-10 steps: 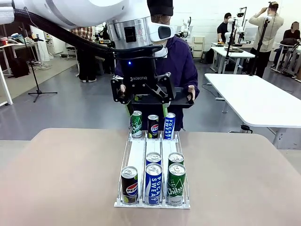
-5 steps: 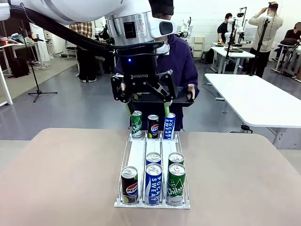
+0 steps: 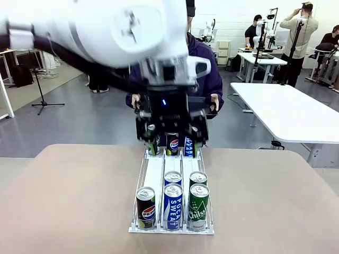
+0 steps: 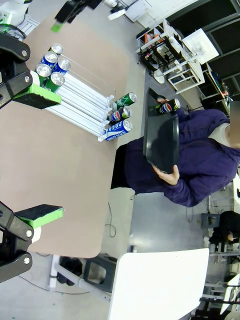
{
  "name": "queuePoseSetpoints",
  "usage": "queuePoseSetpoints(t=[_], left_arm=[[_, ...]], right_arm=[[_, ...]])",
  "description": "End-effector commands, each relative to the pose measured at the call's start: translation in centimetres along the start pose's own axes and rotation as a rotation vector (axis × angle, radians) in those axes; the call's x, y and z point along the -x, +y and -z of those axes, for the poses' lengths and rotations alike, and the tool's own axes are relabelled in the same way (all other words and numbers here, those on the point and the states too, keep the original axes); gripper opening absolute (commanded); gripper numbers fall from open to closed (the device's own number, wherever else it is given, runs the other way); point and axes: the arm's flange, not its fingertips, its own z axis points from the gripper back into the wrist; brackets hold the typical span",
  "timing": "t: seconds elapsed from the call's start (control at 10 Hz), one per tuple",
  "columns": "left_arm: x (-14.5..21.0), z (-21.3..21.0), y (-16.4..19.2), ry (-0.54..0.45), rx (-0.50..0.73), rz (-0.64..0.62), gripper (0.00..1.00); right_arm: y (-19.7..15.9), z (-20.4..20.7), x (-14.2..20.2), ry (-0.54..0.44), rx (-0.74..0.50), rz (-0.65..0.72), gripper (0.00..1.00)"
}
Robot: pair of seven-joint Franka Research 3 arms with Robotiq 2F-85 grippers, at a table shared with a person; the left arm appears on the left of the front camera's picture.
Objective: Retrieve and hand over the desired beverage to the person.
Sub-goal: Pick up another can of the same type that the person held from the Automatic Can Dispenser.
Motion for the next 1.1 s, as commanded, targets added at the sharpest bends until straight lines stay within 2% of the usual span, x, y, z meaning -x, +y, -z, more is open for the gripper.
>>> queuePoseSetpoints(t=[0.0, 0.5, 1.0], left_arm=[[-0.4, 3.3, -1.6, -0.03, -0.065, -0.097, 1.0], [-2.3, 8.2, -2.2, -0.009, -0.149, -0.13, 1.0], [-3.0, 9.8, -1.7, -0.047, -0.125, -0.071, 1.0]], right_arm=[[-0.1, 0.3, 0.0, -0.002, -0.02, 0.002, 1.0], [-0.1, 0.3, 0.0, -0.002, -0.02, 0.002, 1.0], [-0.1, 0.3, 0.0, -0.002, -0.02, 0.002, 1.0]])
